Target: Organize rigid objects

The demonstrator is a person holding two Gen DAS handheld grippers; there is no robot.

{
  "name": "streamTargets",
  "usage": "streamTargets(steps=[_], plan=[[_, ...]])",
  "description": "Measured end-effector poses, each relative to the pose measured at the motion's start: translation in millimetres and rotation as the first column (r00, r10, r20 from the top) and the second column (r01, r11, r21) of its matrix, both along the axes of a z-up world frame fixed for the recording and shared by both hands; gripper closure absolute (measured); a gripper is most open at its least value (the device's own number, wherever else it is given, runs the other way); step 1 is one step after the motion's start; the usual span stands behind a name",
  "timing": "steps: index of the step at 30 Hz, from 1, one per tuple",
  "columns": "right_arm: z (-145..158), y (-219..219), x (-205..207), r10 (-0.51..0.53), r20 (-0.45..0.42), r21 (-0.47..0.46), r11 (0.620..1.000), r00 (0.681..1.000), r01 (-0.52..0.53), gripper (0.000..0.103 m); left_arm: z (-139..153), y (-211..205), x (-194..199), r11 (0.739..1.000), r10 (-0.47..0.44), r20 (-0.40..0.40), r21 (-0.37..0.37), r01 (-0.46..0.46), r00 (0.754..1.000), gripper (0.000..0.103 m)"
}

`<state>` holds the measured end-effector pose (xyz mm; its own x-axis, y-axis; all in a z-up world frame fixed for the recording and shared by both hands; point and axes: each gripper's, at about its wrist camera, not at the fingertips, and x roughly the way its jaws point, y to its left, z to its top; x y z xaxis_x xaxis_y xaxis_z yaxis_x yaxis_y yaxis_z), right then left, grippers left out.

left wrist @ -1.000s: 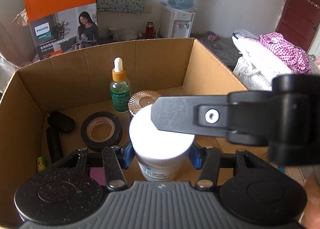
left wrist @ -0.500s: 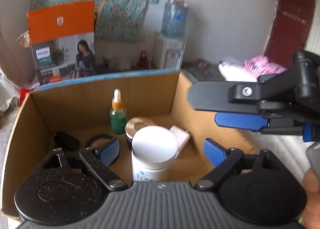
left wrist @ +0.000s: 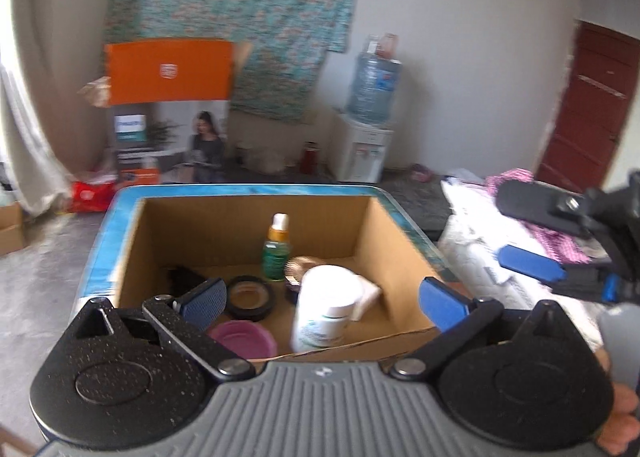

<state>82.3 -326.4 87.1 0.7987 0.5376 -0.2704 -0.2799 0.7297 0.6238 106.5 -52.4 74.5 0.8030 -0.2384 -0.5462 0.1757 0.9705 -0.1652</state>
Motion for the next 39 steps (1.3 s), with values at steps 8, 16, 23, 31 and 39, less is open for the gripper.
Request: streamTargets(steps=[8, 16, 23, 31, 39], plan=[[-3.3, 6.7, -17.6, -0.054, -0.023, -0.023, 0.998, 0.998, 0.054, 0.001, 7.5, -4.4, -5.2, 0.993, 0.075, -0.071, 0.091, -0.069, 0.995, 0.000], [-3.4, 9.5, -30.3, -0.117, -0.022, -0.127, 0.985, 0.993, 0.113, 0.001, -0.8, -6.5, -10.9, 0.978, 0.120, -0.032, 0.174, -0.113, 0.992, 0.000], [-11.5, 19.8, -36.8, -0.236, -0.023, -0.362, 0.908, 0.972, 0.212, 0.001, -13.6, 8.7, -3.3, 0.976, 0.181, -0.083, 0.140, -0.169, 0.980, 0.000], [-26.6, 54.0, -15.8, -0.208, -0.055, -0.506, 0.849, 0.977, 0.152, 0.001, -27.6, 12.5, 6.8, 0.960, 0.234, -0.120, 0.185, -0.210, 0.965, 0.000], [-34.1, 90.7, 3.8, -0.186, -0.066, -0.596, 0.795, 0.980, 0.111, 0.001, -31.9, 16.6, 8.2, 0.952, 0.251, -0.110, 0.209, -0.224, 0.962, 0.000]])
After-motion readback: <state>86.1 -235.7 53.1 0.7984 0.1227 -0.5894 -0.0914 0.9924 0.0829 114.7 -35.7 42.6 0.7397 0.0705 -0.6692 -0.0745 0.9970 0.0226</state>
